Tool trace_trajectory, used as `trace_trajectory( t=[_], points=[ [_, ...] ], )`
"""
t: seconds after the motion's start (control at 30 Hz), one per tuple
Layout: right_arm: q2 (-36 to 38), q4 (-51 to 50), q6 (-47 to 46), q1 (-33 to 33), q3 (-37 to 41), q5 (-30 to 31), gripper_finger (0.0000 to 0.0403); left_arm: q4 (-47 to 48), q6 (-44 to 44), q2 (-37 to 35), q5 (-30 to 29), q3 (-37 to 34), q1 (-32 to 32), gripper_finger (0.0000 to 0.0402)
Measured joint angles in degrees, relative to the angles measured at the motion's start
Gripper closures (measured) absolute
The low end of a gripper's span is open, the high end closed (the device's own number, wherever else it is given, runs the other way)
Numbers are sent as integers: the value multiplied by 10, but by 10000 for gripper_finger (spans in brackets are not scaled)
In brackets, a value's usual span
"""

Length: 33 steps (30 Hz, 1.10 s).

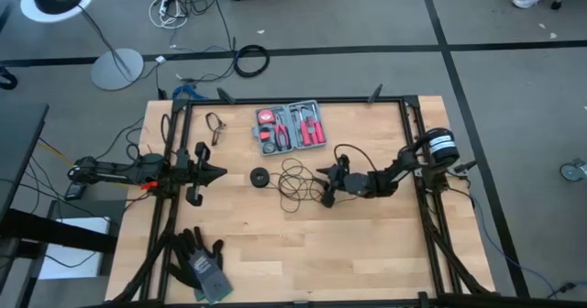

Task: Coil cords
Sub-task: Coil the black wire onto the black spool

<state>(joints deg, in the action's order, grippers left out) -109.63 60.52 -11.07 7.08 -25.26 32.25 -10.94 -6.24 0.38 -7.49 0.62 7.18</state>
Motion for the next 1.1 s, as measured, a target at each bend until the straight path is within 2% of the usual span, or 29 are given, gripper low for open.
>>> trace_trajectory(
  t=[0.1,0.2,0.37,0.43,0.5,0.63,0.73,0.83,1.0,1.1],
  points=[
    [-13,26,-18,-16,-1,-43,264,0,0,0,0,0,0,394],
    [4,92,6,-23,-1,-91,264,0,0,0,0,0,0,394],
    [26,72,-12,-7,0,-146,264,0,0,0,0,0,0,394],
    [27,54,-24,7,0,-153,264,0,0,0,0,0,0,394],
    [27,39,-75,24,1,-154,264,0,0,0,0,0,0,394],
    [29,77,-112,38,-18,-147,264,1,0,0,0,0,0,394],
    [30,70,-135,37,-49,-156,264,1,0,0,0,0,0,394],
    [30,-18,-190,22,-106,-197,264,1,0,0,0,0,0,394],
    [29,-304,-252,-15,-234,-256,264,1,0,0,0,0,0,394],
    [29,-410,-251,-42,-299,-291,264,1,0,0,0,0,0,394]
  ],
)
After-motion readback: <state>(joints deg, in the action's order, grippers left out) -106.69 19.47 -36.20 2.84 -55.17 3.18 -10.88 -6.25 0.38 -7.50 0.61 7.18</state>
